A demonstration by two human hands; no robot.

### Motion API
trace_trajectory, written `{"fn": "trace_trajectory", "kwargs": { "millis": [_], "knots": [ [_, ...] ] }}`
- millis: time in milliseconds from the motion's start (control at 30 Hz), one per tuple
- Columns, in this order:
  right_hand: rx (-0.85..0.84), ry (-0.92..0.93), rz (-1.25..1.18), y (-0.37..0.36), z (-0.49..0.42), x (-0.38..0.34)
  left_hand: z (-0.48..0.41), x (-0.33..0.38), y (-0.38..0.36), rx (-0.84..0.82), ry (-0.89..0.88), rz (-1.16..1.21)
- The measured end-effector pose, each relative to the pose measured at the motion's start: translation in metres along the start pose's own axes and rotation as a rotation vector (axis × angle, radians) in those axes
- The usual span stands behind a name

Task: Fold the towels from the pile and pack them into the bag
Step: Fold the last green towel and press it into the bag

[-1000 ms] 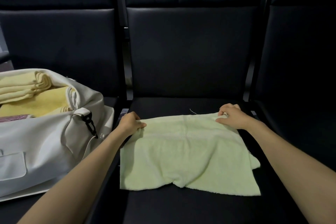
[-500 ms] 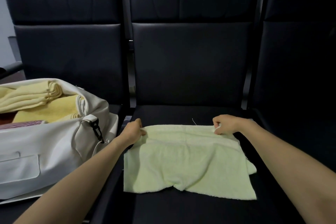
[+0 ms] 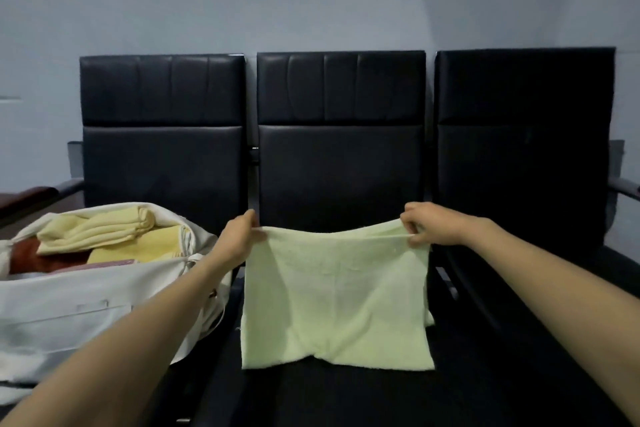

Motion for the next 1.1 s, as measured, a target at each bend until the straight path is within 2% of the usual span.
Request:
{"fn": "trace_trajectory", "kwargs": {
  "millis": [100,233,367,433,567,700,767,867,933,1000,1100],
  "knots": [
    [0.154,-0.031,-0.070,0.055,0.027,-0.002,0.006,0.040,0.058,0.148,-0.070,0.070],
    [0.400,-0.087,-0.197,0.130,0.069,-0.001,0.016,0.089,0.129,0.304,-0.236,0.017],
    [0.693,-0.074,-0.276,0.190,0.118,-0.012,0.044,0.128,0.185,0.505,-0.366,0.075],
    [0.817,-0.060,-0.312,0.206,0.139,-0.017,0.057,0.139,0.201,0.555,-0.401,0.103],
    [0.835,-0.043,-0.325,0.215,0.158,-0.025,0.062,0.150,0.211,0.468,-0.423,0.021],
    [1.009,-0.020,-0.457,0.238,0.180,-0.022,0.073,0.160,0.248,0.650,-0.458,0.131],
    [0.970,-0.054,-0.502,0.235,0.174,-0.016,0.064,0.159,0.246,0.603,-0.436,0.087],
    [0.776,-0.166,-0.477,0.206,0.151,-0.005,0.040,0.139,0.205,0.312,-0.309,-0.179],
    [0.630,-0.248,-0.510,0.177,0.131,0.002,0.031,0.116,0.175,0.196,-0.221,-0.160],
    [0.605,-0.301,-0.636,0.157,0.117,0.010,0.027,0.103,0.156,0.189,-0.148,0.022],
    [0.774,-0.317,-0.827,0.154,0.113,0.019,0.023,0.105,0.159,0.358,-0.165,0.161]
  ]
}}
Point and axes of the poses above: each hand's wrist, its own z-axis away from the middle knuckle, its own y-axis out of the back of the hand, x = y × z, the point moved 10 cm from there along -z, towards the middle knuckle, and after that the axes turned 5 degrees about -y, right-handed, at the moved point
